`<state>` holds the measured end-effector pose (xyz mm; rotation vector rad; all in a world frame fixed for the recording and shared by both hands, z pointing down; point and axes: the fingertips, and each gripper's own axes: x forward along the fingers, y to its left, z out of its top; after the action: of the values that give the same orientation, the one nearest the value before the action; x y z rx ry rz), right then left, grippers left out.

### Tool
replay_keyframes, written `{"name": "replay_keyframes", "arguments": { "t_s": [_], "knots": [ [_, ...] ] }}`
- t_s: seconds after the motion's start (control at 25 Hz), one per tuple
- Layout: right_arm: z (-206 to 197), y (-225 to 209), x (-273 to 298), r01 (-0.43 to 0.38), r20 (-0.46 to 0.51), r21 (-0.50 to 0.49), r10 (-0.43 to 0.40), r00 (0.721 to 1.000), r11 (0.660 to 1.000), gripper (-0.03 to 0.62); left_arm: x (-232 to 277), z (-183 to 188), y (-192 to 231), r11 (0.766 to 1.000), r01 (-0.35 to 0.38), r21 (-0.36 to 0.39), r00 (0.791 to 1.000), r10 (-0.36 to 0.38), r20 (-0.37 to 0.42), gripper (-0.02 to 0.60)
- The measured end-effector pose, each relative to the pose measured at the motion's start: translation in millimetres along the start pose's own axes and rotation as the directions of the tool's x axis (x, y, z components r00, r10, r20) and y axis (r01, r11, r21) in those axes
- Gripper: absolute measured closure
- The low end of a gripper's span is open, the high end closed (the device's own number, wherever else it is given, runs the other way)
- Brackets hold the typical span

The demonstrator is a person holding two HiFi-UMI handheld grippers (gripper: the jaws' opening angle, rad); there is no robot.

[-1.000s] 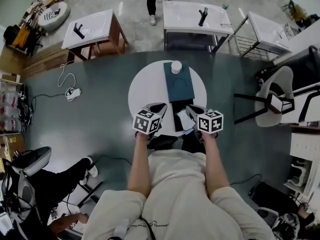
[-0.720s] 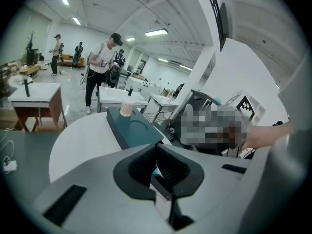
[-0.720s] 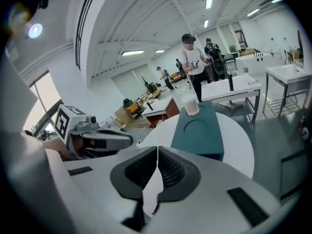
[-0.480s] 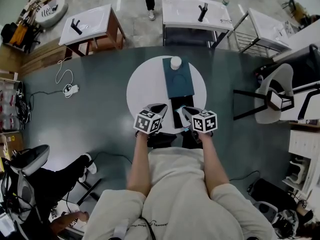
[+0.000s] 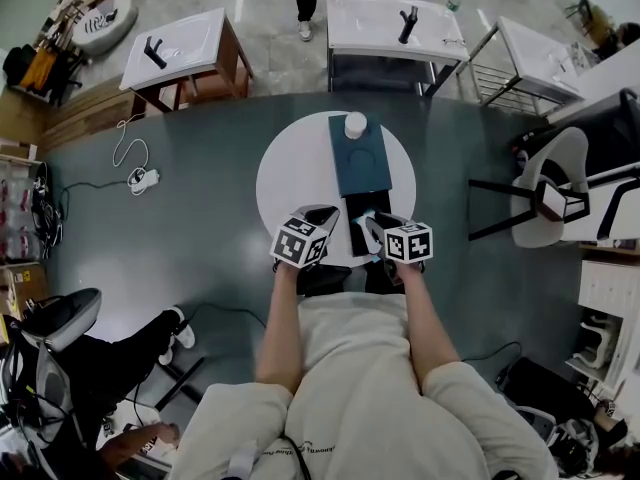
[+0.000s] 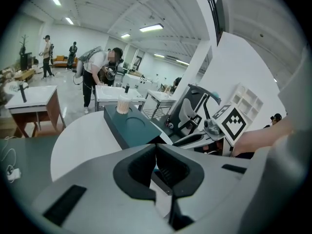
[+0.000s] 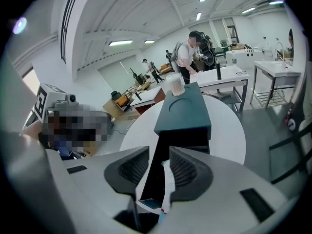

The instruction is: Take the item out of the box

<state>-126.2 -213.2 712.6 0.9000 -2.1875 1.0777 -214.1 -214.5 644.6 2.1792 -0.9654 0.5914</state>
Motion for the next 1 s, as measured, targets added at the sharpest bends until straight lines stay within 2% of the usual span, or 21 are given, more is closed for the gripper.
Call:
{"name": "replay_keyframes", "arguments": {
  "t_s": [0.04, 0.2, 0.28, 0.68, 1.0],
  "knots": [
    [-0.4, 0.2, 2.0, 0.004, -0.006, -0.003, -0.004, 1.0, 1.0, 0.447, -1.0, -0.1, 0.4, 1.0, 0.001, 0.001, 1.0, -0.001, 0.0, 0.56],
    [-4.7, -2.6, 10.7, 0.044, -0.03, -0.034, -0.045, 0.999, 0.998, 0.363, -6.4, -2.0, 6.7, 1.0, -0.007, -0.011, 1.0, 0.007, 0.004, 0.56],
    [-7.8, -6.0, 13.7, 0.069, -0.037, -0.046, -0.071, 0.997, 0.997, 0.342, -8.6, -2.1, 9.8, 1.0, -0.013, -0.022, 1.0, 0.013, 0.01, 0.56],
    [-30.9, -24.6, 27.2, 0.144, -0.102, -0.136, -0.159, 0.982, 0.98, 0.327, -11.7, -8.1, 19.5, 0.997, -0.033, -0.075, 0.999, 0.036, 0.031, 0.56],
    [-44.9, -29.4, 41.5, 0.133, -0.171, -0.18, -0.164, 0.972, 0.975, 0.327, -15.2, -14.7, 31.9, 0.991, -0.065, -0.115, 0.997, 0.07, 0.045, 0.56]
  ]
}}
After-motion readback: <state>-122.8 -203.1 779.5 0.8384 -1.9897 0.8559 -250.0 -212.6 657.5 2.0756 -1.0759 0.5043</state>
